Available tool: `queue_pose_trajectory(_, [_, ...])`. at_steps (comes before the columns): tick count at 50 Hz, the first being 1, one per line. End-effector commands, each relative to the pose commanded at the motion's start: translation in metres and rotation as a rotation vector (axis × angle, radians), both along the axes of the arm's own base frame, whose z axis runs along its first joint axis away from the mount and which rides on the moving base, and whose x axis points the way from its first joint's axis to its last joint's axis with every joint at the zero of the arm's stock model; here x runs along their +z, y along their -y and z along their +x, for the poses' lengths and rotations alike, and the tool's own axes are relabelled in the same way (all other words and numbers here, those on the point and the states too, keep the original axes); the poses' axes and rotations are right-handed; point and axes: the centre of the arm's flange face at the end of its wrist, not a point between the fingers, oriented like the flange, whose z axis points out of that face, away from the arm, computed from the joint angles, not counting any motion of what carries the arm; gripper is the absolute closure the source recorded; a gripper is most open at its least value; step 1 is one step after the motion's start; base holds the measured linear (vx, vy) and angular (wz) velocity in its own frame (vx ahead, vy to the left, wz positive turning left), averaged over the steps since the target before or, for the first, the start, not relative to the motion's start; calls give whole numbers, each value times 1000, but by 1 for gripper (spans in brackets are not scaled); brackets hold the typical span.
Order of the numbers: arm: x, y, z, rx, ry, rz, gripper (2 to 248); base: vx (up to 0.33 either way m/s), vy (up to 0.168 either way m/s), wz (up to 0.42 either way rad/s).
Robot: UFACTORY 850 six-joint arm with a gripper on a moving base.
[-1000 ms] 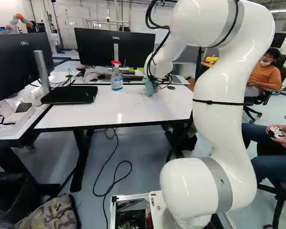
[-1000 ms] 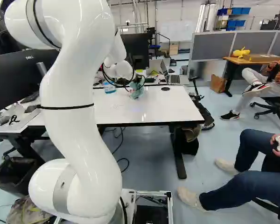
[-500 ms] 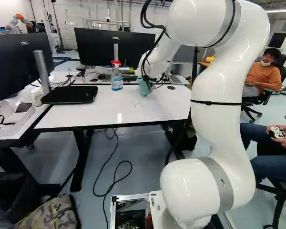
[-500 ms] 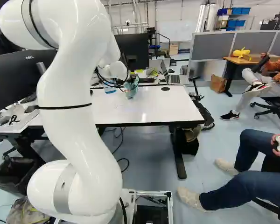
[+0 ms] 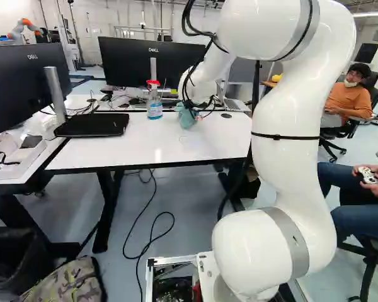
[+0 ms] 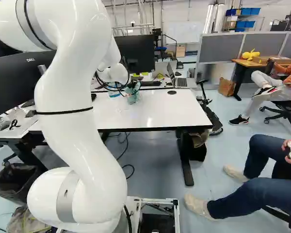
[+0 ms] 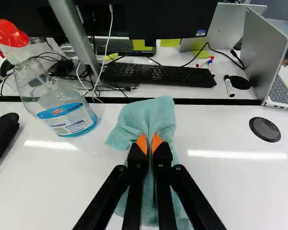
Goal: Clean the table with the green towel
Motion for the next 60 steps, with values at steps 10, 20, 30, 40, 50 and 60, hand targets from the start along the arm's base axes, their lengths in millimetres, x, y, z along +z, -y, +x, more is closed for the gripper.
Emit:
queue_pose_trajectory(10, [-11,0,2,0,-17,-1,219,0,0,0])
queue_pose_trajectory(20, [-23,2,2,-3,-37,-3,219,0,0,0])
queue_pose_trajectory(30, [-33,7,-2,-10,-57,-4,219,0,0,0])
queue_pose_trajectory(40, [-44,9,-4,-14,-77,-5,219,0,0,0])
queue_pose_trajectory(50, [-56,9,-2,-14,-96,-6,219,0,0,0])
queue_pose_trajectory(60, [-61,9,-1,-14,-103,-7,219,0,0,0])
